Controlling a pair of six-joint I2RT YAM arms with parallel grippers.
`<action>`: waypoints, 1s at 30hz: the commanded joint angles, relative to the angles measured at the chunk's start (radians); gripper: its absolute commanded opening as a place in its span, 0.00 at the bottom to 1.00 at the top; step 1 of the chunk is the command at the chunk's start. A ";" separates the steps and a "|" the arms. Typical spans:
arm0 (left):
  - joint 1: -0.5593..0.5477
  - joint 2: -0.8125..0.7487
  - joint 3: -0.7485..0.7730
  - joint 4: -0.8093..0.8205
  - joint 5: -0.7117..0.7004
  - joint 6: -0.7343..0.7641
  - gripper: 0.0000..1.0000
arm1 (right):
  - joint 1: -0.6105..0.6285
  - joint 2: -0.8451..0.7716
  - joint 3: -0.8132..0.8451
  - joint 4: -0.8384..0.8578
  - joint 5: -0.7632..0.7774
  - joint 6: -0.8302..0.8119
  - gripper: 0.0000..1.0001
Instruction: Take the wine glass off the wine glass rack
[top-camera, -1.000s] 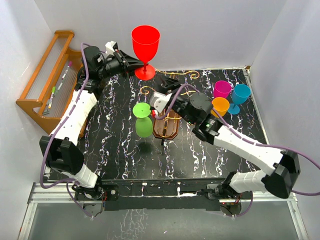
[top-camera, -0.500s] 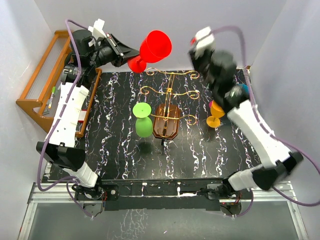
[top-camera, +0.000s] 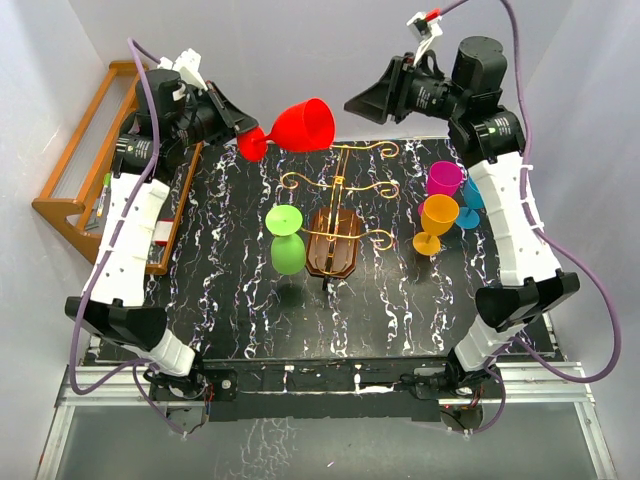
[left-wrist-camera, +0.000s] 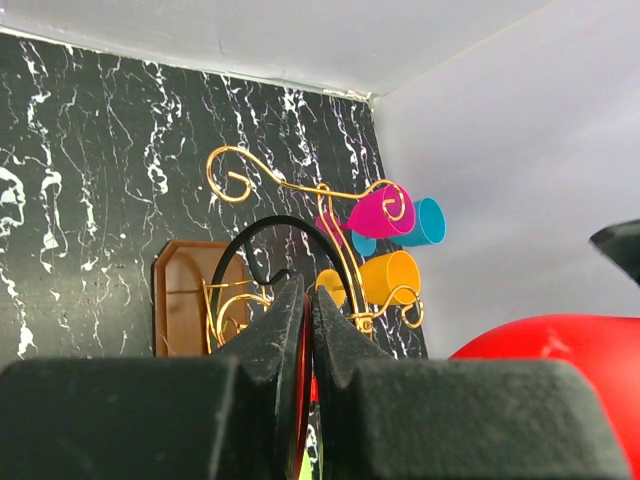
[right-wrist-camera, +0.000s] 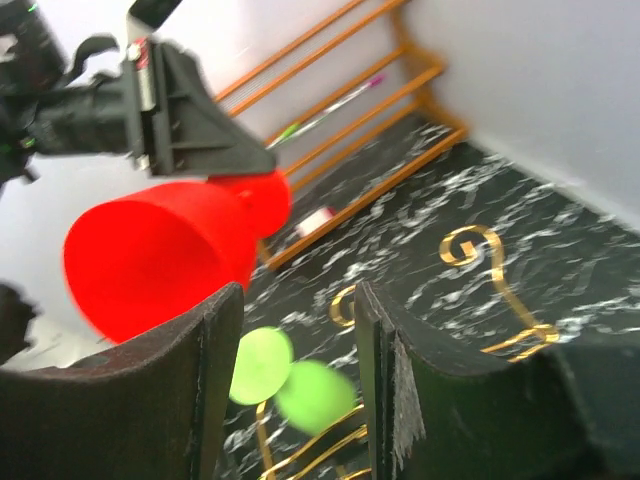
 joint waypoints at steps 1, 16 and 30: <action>0.002 -0.054 0.008 0.004 -0.009 0.038 0.00 | 0.001 -0.022 -0.014 0.077 -0.249 0.113 0.51; 0.002 -0.043 0.008 0.013 0.012 0.020 0.00 | 0.122 0.052 0.082 -0.110 -0.069 -0.026 0.49; 0.001 -0.045 -0.007 0.005 0.019 0.009 0.12 | 0.182 0.098 0.102 -0.136 0.145 -0.031 0.08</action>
